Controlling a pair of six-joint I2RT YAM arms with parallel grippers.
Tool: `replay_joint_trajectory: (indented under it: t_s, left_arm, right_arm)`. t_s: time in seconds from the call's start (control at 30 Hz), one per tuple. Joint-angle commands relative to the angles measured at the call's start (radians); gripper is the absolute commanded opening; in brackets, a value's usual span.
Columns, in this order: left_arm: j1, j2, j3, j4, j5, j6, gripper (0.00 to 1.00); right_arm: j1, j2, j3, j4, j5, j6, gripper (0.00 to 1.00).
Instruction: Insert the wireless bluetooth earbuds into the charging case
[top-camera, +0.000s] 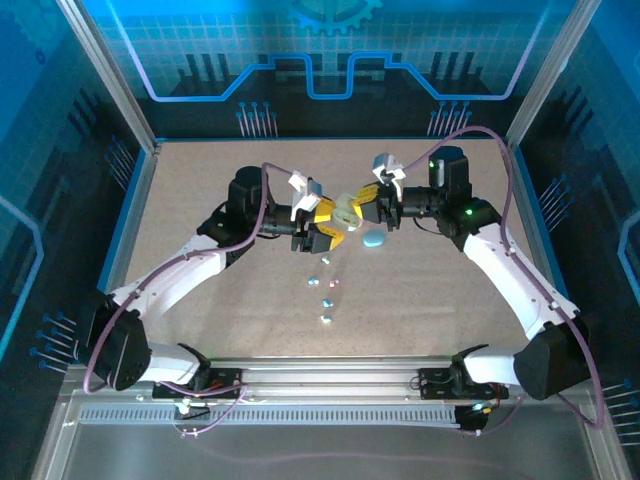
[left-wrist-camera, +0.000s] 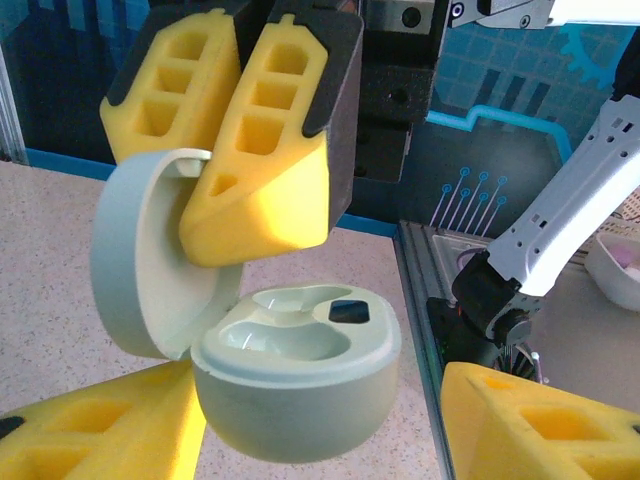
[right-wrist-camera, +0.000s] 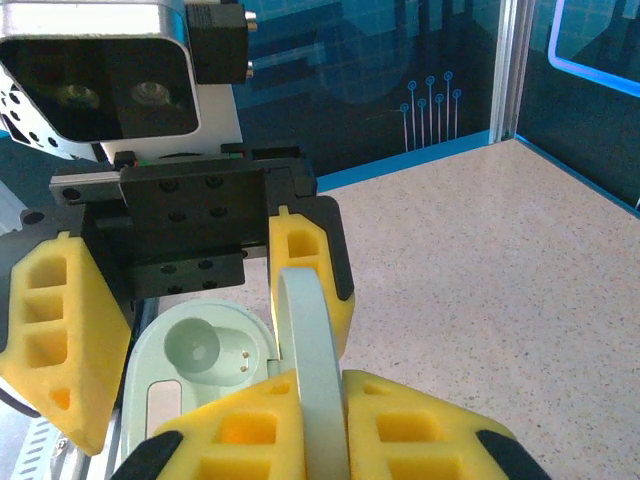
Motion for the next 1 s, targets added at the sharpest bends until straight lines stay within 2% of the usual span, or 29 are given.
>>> replay_joint_trajectory:
  t_s: [0.0,0.2,0.7,0.83,0.97]
  left_arm:
    - [-0.009,0.013,0.014,0.004,0.004,-0.011,0.64]
    - [-0.014,0.026,0.02,0.021,-0.009,-0.031,0.64]
    - [-0.017,0.031,0.032,0.012,-0.002,-0.027,0.63]
    - [-0.016,0.03,0.032,0.005,-0.003,-0.023,0.6]
    - [-0.017,0.032,0.035,0.005,-0.003,-0.024,0.52]
  right_arm:
    - [0.021,-0.028,-0.003,0.015,0.018,-0.033,0.15]
    - [0.042,-0.048,-0.017,0.004,0.05,-0.098,0.16]
    - [0.055,-0.07,-0.038,0.004,0.081,-0.147,0.16]
    - [0.056,-0.071,-0.04,0.003,0.079,-0.151,0.16]
    - [0.058,-0.07,-0.043,0.0,0.082,-0.158,0.17]
